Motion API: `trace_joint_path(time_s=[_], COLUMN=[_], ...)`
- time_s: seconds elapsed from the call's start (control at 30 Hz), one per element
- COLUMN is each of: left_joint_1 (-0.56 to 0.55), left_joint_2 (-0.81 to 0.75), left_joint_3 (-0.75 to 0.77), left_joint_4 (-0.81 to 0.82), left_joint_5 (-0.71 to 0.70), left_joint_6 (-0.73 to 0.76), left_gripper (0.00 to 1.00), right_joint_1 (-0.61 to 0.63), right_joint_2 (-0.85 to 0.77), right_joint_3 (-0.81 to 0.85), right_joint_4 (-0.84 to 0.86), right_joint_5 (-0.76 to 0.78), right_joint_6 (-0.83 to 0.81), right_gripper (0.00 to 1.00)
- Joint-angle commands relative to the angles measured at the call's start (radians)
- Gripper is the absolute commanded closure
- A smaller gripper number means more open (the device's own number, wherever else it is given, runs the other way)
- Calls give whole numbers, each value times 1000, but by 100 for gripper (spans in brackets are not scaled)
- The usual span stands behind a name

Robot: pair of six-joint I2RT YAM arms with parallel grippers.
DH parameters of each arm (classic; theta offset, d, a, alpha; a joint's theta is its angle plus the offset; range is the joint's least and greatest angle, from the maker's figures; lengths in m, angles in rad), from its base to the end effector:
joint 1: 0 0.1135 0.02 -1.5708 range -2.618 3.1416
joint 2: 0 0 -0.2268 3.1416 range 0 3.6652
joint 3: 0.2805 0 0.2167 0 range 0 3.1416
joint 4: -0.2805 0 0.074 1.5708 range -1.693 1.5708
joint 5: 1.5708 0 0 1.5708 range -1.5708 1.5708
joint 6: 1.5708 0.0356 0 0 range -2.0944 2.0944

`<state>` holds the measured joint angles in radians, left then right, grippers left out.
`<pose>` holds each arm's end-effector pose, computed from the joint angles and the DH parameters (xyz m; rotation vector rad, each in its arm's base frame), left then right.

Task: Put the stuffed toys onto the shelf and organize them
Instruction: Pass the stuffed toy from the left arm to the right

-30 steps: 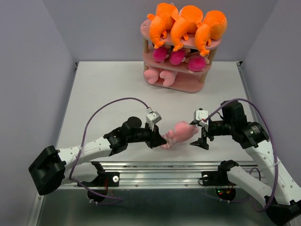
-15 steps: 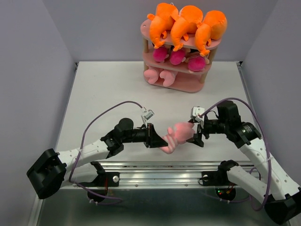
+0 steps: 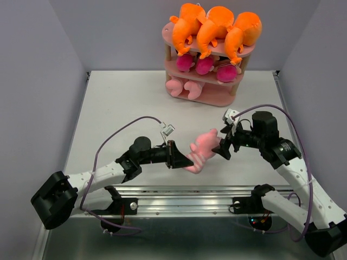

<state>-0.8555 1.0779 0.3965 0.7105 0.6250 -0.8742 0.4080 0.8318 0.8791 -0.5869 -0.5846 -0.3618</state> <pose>0.1253 -0.1760 0.2317 0.5747 1.7833 -1.7655 0.1403 0.0821 0.2976 -1.0910 1.7644 0.6420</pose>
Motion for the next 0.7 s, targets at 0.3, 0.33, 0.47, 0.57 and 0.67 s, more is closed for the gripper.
trace_joint_path(time_s=[0.3,0.33,0.47,0.57,0.67], left_joint_1=[-1,1,-1,-1,-1], left_joint_2=[43,48,57,62,48], left_joint_3=[18,18,24,25,47], left_joint_4=[225,243,251,248,183], left_joint_5=[94,94,90,76,59], left_joint_6=[-57,-63,-59,-43,1], left_gripper=[100,100,100,100,79], right_joint_1=[6,6,6,6,6], right_joint_2=[67,82,90,81,70], right_joint_3=[-23,-13,3,12,15], right_joint_4=[36,30,24,22,19], right_joint_5=[-400,-396,-409,-406,-380], right_joint_6=[-45,-54,-40,-46,-40], right_gripper=[1,5,50,92,99])
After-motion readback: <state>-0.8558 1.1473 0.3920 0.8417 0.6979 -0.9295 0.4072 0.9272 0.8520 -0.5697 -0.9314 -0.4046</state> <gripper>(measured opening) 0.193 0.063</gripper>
